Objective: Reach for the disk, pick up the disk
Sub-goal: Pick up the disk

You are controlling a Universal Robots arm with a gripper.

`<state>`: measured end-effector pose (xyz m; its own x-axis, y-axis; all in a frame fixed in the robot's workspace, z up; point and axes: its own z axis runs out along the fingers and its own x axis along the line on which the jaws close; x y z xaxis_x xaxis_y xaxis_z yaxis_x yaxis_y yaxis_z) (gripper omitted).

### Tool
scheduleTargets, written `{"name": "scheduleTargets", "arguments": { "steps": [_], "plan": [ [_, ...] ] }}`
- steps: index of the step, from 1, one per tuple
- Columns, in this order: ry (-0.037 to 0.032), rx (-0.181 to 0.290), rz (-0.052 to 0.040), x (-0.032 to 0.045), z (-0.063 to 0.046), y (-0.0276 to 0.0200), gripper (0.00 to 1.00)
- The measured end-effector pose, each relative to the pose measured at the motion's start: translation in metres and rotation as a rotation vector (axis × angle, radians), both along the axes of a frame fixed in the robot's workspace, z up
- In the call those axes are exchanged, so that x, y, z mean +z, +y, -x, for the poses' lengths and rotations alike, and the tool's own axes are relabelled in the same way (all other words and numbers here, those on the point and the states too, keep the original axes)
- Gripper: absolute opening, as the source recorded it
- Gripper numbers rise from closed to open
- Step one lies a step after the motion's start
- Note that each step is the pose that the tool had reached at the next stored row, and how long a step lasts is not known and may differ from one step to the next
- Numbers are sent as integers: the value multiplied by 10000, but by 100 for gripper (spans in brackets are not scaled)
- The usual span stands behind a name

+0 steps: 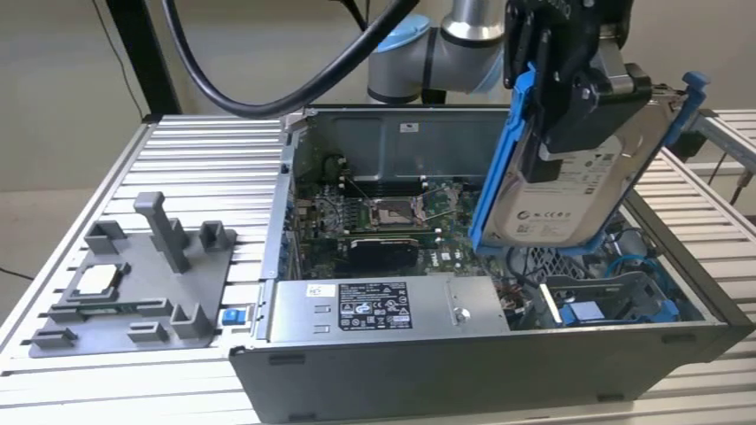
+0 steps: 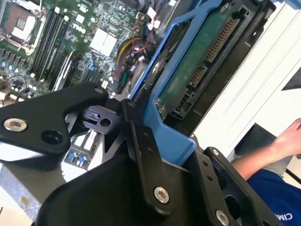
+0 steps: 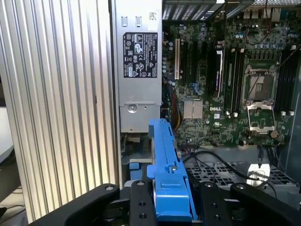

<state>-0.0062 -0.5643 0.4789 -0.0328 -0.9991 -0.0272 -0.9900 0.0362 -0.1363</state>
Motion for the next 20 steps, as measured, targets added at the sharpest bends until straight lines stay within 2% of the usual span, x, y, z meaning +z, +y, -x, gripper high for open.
{"name": "scheduleTargets", "arguments": {
  "steps": [2, 8, 13, 16, 20],
  "plan": [
    [2, 0, -3, -2, -44, -20, 0],
    [1, 0, -5, -1, -46, -20, 0],
    [-156, 2, -6, -10, -49, -37, 0],
    [-173, -18, -13, -32, -65, -64, 0],
    [-176, -49, -8, -55, -118, -75, 0]
  ]
}}
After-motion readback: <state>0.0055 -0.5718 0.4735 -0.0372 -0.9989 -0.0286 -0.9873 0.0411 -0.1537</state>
